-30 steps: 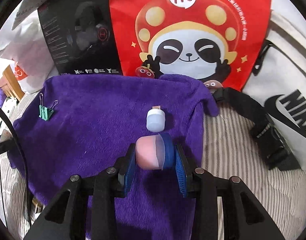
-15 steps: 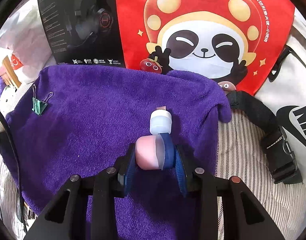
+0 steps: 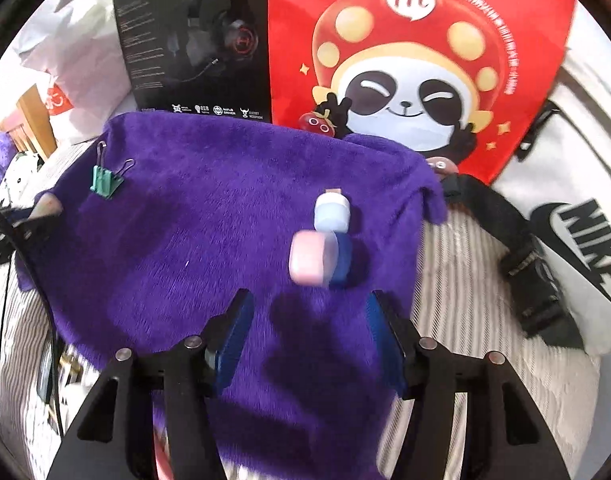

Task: Organize rigid objects
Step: 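Set the white jar on the towel beside the clip and open the left tool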

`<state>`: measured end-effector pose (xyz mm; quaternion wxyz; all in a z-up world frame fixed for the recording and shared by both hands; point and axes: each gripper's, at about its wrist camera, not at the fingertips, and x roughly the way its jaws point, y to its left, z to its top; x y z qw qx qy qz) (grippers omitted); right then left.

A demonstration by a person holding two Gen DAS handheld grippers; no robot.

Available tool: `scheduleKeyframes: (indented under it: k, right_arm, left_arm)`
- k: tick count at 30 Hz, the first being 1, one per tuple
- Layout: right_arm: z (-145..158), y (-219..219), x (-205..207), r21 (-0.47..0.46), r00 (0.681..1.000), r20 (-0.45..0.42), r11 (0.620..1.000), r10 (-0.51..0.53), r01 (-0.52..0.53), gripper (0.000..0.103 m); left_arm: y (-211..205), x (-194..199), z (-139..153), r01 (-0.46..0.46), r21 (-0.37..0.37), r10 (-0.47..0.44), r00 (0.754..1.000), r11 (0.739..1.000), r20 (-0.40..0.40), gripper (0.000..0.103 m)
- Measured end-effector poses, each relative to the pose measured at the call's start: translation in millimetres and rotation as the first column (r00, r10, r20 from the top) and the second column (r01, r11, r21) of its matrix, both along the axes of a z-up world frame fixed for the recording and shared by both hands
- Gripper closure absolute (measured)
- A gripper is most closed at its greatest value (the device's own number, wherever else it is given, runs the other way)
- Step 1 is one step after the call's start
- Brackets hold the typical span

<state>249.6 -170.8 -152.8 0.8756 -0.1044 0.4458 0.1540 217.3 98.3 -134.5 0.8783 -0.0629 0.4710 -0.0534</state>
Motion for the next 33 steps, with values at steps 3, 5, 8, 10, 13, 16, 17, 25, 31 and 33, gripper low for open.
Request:
scheduleKeyframes:
  k: [3,5,8,10,13,16,17,25,31,33]
  right_arm:
    - [11.3,-11.2,-20.7,0.037,1.000,0.009,0.999,-0.014,0.013,0.045]
    - [18.5,-18.4,-34.2,0.062,1.000,0.015,0.998,-0.024,0.023,0.045]
    - [30.0,-26.3,-57.9,0.090,0.999,0.030,0.996,-0.031,0.028,0.045]
    - [35.6,-30.2,-73.0,0.097,0.999,0.030,0.995,-0.032,0.029,0.045]
    - [37.2,-32.0,-90.5,0.105,0.999,0.019,0.994,-0.035,0.033,0.045]
    - [36.8,-35.3,-104.7,0.109,0.999,0.003,0.993,-0.046,0.045,0.045]
    - [36.7,-37.9,-109.7,0.115,0.999,-0.001,0.992,-0.048,0.047,0.045]
    - [32.6,-50.0,-130.6,0.132,0.997,-0.023,0.988,-0.073,0.075,0.045]
    - [27.8,-61.4,-148.2,0.163,0.994,-0.054,0.981,-0.095,0.103,0.045]
    - [27.5,-62.7,-153.8,0.173,0.994,-0.061,0.979,-0.095,0.104,0.045]
  left_arm:
    - [-1.7,9.5,-5.7,-0.001,-0.004,0.001,1.000,1.000,-0.007,0.066]
    - [-4.1,13.5,-7.5,0.004,-0.004,-0.004,1.000,1.000,-0.003,0.066]
    - [-11.0,19.8,-9.9,0.010,0.031,-0.010,1.000,0.999,-0.001,0.066]
    - [-15.2,23.3,-12.8,0.024,0.059,-0.023,1.000,0.998,-0.010,0.066]
    - [-21.9,25.7,-15.2,0.039,0.109,-0.037,0.999,0.993,-0.017,0.066]
    - [-24.2,27.6,-17.3,0.044,0.129,-0.041,0.999,0.991,-0.022,0.066]
    - [-26.0,28.5,-18.5,0.049,0.144,-0.045,0.999,0.988,-0.025,0.066]
    - [-28.8,30.3,-19.5,0.052,0.173,-0.048,0.998,0.984,-0.030,0.066]
    - [-30.0,25.4,-19.4,0.056,0.184,-0.050,0.998,0.981,-0.041,0.059]
    - [-33.7,18.4,-19.5,0.068,0.200,-0.059,0.997,0.977,-0.052,0.055]
